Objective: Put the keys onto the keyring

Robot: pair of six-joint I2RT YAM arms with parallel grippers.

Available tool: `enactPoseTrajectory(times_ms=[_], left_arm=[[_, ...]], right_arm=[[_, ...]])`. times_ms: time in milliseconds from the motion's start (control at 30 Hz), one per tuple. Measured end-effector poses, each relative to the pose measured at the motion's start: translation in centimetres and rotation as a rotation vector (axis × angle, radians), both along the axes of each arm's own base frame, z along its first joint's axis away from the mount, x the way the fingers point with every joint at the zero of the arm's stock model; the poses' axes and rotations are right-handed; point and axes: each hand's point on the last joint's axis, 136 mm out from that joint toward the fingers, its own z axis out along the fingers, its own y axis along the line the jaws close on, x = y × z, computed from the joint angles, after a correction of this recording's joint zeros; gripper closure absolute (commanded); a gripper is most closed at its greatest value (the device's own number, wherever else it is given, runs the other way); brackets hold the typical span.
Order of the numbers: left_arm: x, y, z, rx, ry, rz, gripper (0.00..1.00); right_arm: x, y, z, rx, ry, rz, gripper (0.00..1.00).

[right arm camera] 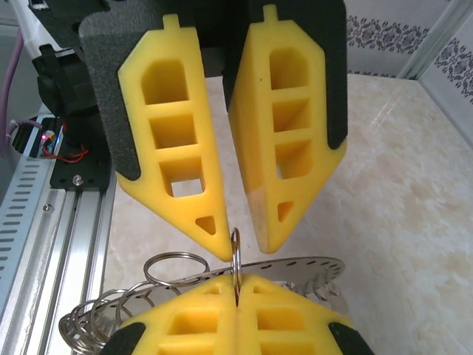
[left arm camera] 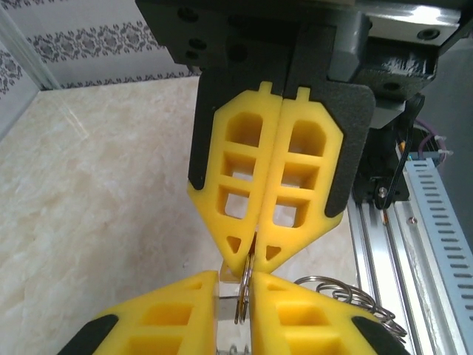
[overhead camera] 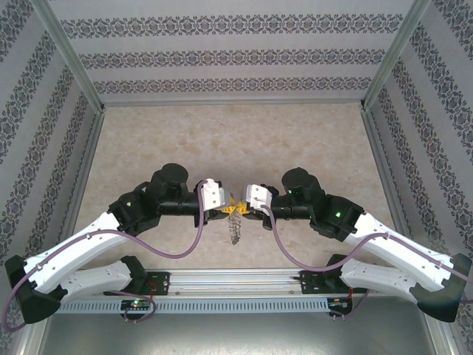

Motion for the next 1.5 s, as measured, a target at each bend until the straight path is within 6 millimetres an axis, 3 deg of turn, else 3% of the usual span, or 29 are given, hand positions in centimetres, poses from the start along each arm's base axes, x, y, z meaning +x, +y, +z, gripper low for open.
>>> enactPoseTrajectory(times_ms=[400, 500, 567, 700, 833, 933, 1067, 1233, 1367, 1500], left_arm=[[0.4, 0.1, -1.3, 0.063, 0.025, 0.015, 0.8], [0.5, 0.1, -1.3, 0.064, 0.027, 0.014, 0.88], [0.4, 0.0, -1.4, 0.065, 0.033, 0.013, 1.0], [0.4, 0.0, -1.4, 0.066, 0.036, 0.013, 1.0], [0.2, 0.1, -1.0, 0.044, 0.034, 0.015, 1.0], [0.0, 0.1, 0.0, -0.012, 0.013, 0.013, 1.0], [-0.8, -0.1, 1.3, -0.106, -0.01, -0.016, 1.0], [-1.1, -0.6, 1.3, -0.165, 0.0, -0.043, 1.0], [-1.2, -0.9, 1.2, -0.19, 0.009, -0.051, 1.0], [-1.1, -0.9, 1.0, -0.192, 0.013, -0.043, 0.99]], right_arm=[[0.2, 0.2, -0.4, -0.019, 0.01, 0.003, 1.0], [0.3, 0.3, -0.5, -0.027, 0.016, 0.002, 1.0], [0.4, 0.4, -0.6, -0.031, 0.014, -0.004, 1.0], [0.5, 0.3, -0.7, -0.038, 0.011, -0.009, 1.0], [0.5, 0.3, -0.3, -0.024, 0.003, -0.009, 0.82], [0.2, 0.1, 0.7, 0.014, -0.019, -0.007, 0.78], [-0.2, -0.2, 1.6, 0.045, -0.033, 0.002, 0.8], [-0.5, -0.2, 1.6, 0.056, -0.035, 0.012, 0.84], [-0.8, -0.4, 1.5, 0.063, -0.028, 0.02, 0.99], [-0.8, -0.5, 1.4, 0.057, -0.03, 0.015, 1.0]])
